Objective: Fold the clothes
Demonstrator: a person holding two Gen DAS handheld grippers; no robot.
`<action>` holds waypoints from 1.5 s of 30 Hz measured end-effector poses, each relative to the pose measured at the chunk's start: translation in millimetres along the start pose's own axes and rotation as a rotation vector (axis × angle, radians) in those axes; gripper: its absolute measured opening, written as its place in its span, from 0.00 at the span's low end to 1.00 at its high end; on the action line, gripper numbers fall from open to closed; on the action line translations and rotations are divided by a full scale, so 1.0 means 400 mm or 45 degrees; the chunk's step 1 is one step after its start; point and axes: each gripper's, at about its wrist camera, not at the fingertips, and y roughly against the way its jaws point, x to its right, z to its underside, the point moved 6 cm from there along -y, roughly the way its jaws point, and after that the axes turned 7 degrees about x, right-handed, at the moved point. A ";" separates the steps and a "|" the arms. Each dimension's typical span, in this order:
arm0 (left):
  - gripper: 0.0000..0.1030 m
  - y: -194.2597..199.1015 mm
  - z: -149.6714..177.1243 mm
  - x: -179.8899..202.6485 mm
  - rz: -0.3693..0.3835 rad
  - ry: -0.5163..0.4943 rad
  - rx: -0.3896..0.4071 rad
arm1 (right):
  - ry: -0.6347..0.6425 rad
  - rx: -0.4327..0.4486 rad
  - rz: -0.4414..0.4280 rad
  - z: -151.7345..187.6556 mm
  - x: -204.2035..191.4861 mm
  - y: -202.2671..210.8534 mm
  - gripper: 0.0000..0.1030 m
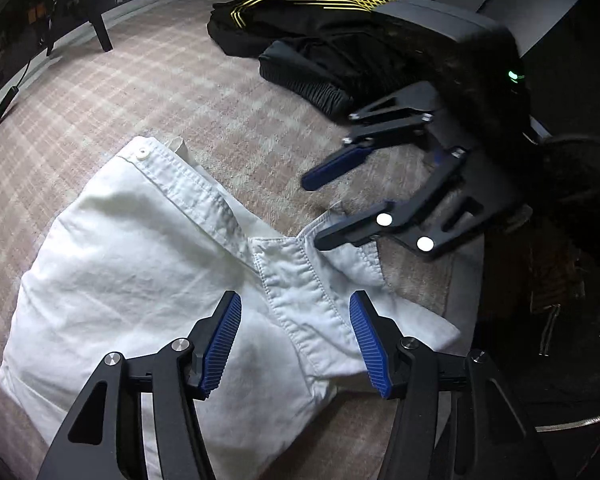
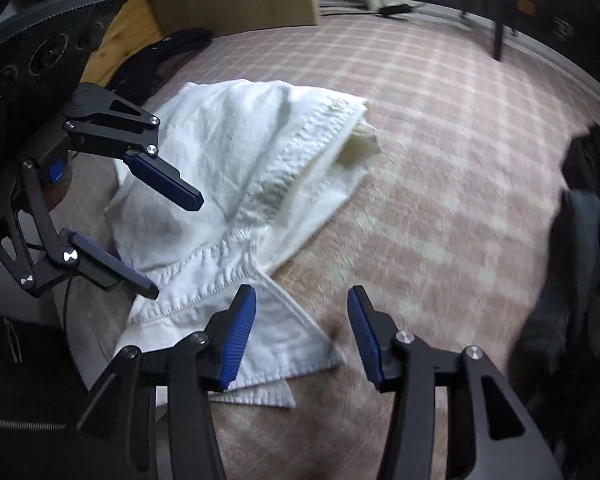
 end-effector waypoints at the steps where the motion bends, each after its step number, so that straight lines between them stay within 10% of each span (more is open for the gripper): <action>1: 0.52 -0.004 0.003 -0.004 -0.015 0.001 -0.008 | 0.017 0.001 -0.032 -0.009 0.000 -0.005 0.46; 4: 0.52 -0.015 0.004 -0.025 -0.033 0.029 -0.024 | 0.042 -0.055 -0.140 -0.009 -0.017 -0.031 0.44; 7: 0.52 -0.024 0.000 -0.037 -0.037 0.053 -0.019 | 0.077 -0.113 -0.177 -0.001 -0.035 -0.040 0.08; 16: 0.52 -0.078 -0.022 -0.034 0.029 0.048 -0.003 | 0.086 -0.220 -0.014 -0.011 -0.004 -0.041 0.08; 22: 0.53 -0.006 -0.010 -0.047 -0.046 0.061 0.055 | -0.112 0.090 -0.044 -0.173 0.078 0.011 0.09; 35: 0.59 -0.052 0.083 -0.024 -0.055 0.026 -0.045 | -0.126 0.070 -0.072 -0.250 0.141 -0.193 0.00; 45: 0.58 -0.039 0.076 -0.023 -0.048 0.048 -0.043 | -0.247 0.261 -0.061 -0.289 0.143 -0.062 0.04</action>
